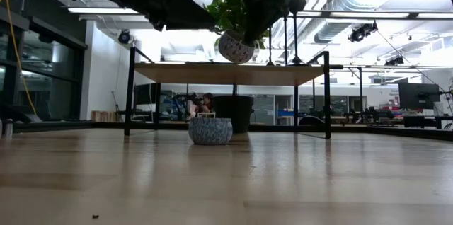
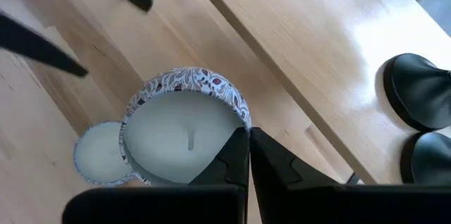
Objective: Pick & Place candle stick holders
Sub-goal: Put the white scented candle on the shelf
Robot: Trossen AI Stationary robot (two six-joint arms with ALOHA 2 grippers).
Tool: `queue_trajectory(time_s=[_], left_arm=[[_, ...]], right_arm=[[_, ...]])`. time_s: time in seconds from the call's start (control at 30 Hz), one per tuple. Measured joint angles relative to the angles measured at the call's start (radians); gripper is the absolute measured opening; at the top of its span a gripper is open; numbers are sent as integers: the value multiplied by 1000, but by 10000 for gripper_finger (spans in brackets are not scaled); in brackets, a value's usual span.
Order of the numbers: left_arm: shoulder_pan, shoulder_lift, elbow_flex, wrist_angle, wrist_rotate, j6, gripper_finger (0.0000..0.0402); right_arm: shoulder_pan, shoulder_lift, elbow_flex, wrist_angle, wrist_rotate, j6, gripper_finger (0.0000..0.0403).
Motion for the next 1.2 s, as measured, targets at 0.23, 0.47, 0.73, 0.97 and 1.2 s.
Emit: queue_trajectory(time_s=[0.23, 0.47, 0.73, 0.97, 1.2], left_arm=[[0, -32, 1, -16, 2, -11, 163], [0, -32, 0, -69, 13, -6, 163], [-2, -47, 0, -181, 143, 234, 163], [0, -47, 0, -231, 143, 312, 191], [0, -47, 0, -225, 106, 323, 295]], right_arm=[[-9, 0, 0, 59, 7, -33, 0], [-9, 0, 0, 72, -2, -62, 0], [-12, 0, 0, 73, -101, -125, 0], [-15, 0, 0, 73, -127, -136, 0], [-22, 0, 0, 82, -194, -164, 0]])
